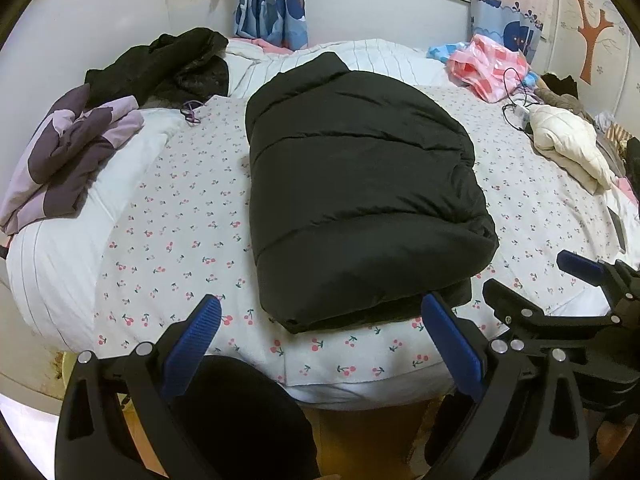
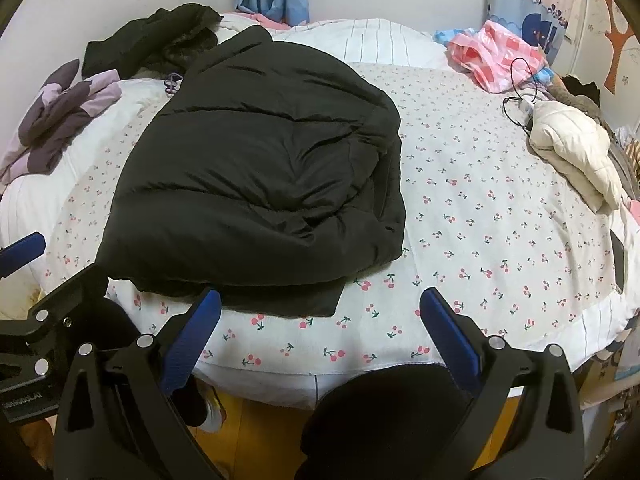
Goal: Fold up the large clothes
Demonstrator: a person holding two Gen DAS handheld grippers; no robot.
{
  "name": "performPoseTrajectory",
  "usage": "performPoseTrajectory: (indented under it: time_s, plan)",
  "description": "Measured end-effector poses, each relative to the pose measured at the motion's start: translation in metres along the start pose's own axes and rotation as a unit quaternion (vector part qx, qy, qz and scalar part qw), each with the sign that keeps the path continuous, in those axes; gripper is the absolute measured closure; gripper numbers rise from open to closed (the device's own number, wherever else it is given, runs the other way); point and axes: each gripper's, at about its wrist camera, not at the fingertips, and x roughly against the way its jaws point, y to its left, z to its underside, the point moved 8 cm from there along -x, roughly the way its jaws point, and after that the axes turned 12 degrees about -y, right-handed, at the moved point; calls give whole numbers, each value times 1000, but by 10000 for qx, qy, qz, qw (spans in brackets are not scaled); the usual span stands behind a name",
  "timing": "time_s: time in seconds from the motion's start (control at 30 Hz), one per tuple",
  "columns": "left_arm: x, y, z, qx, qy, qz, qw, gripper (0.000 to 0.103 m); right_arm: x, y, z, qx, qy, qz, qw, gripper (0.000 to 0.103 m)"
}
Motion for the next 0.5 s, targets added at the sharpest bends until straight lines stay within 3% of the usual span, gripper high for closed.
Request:
performPoseTrajectory:
  time_s: [0.5]
  plan:
    - [-3,4,-1,85,47,72,9999,7,-6,9,6,33,103,1,9999,7]
